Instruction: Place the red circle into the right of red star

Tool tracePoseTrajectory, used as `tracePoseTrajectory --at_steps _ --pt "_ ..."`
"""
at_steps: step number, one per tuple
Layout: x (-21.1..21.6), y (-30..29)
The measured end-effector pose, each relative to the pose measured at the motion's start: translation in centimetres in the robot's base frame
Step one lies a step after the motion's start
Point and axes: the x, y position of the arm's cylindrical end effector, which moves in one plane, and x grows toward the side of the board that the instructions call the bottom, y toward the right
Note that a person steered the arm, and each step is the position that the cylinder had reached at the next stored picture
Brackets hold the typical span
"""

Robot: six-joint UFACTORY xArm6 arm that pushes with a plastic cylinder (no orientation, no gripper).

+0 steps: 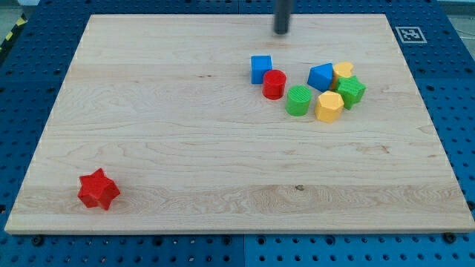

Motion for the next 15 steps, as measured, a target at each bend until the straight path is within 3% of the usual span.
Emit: tracePoseTrajectory --at_steps 2,3,4,5,7,8,10,11,12,13,15 --pt "8.3 1.3" --pt "13.1 -1.8" --pt "15.9 -8.8" --pt "15.3 -12.2" --pt "11.4 -10.7" --pt "12.0 -13.9" --pt "22.4 -16.7" --pt "21.8 -16.2" --pt "17.3 -15.8" --pt "17.8 -18.2" --pt "29.2 -19.1"
